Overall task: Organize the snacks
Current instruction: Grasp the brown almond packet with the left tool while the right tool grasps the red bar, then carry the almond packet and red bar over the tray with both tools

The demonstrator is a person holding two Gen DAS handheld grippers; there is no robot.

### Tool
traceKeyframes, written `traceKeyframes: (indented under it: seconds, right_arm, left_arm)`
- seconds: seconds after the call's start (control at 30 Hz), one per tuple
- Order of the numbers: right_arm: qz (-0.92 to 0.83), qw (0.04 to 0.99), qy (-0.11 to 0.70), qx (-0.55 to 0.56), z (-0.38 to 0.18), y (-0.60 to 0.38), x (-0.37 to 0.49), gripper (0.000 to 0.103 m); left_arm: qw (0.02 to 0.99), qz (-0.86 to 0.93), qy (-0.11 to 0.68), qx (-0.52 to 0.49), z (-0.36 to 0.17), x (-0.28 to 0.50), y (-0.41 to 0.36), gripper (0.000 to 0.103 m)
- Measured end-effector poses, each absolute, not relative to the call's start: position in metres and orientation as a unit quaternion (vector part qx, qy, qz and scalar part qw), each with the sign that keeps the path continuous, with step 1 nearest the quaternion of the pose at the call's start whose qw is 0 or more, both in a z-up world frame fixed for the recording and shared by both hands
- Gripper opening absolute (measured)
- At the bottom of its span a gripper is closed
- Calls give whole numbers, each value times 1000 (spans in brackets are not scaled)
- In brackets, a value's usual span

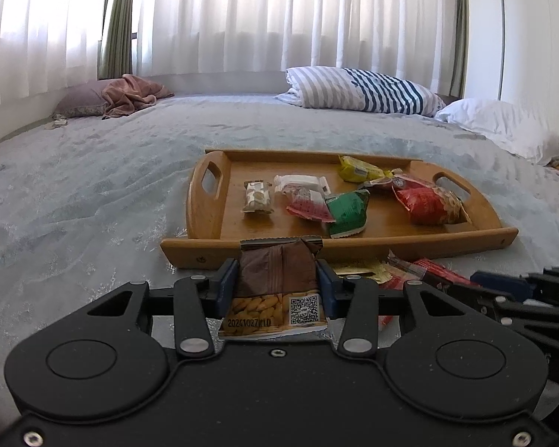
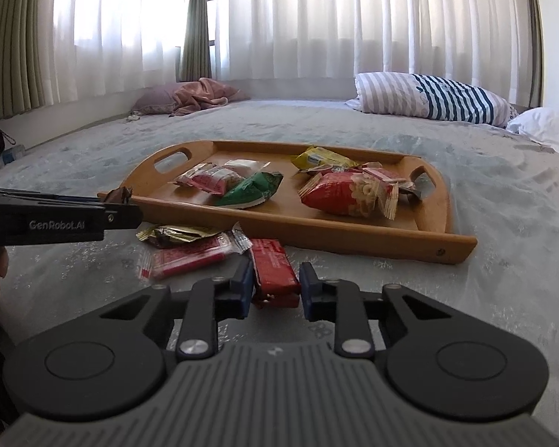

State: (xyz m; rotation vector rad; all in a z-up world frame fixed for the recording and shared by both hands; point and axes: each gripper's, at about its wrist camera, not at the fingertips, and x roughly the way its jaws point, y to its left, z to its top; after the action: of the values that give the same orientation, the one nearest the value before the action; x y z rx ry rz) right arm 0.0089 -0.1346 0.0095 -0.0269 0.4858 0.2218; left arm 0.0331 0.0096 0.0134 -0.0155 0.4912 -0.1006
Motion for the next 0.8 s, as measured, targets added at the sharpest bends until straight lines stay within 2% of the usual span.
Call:
traceKeyframes:
  seconds: [0.1,0.2,0.47,0.57,0.6,0.8]
  right_arm:
    - [111,963,245,-19,7,-129,7,29]
    - [114,963,241,-27,6,-125,9,38]
    - [104,966,237,-28,5,-118,23,38]
    - [107,963,245,-29,3,-114,27,34]
    - [105,963,246,-30,3,-113,27,29]
    - [82,966,244,-11,7,-115,24,28]
  left_arm:
    - [968,-48,247,-9,13,34,10,42]
    - [967,-47,249,-10,12,35,9,42]
    - [967,-47,251,-10,11,36,9,42]
    - [966,-47,253,-13,11,37,10,42]
    - [966,-47,252,-13,11,37,10,42]
    - [966,-46,251,-28,14,40,14,42]
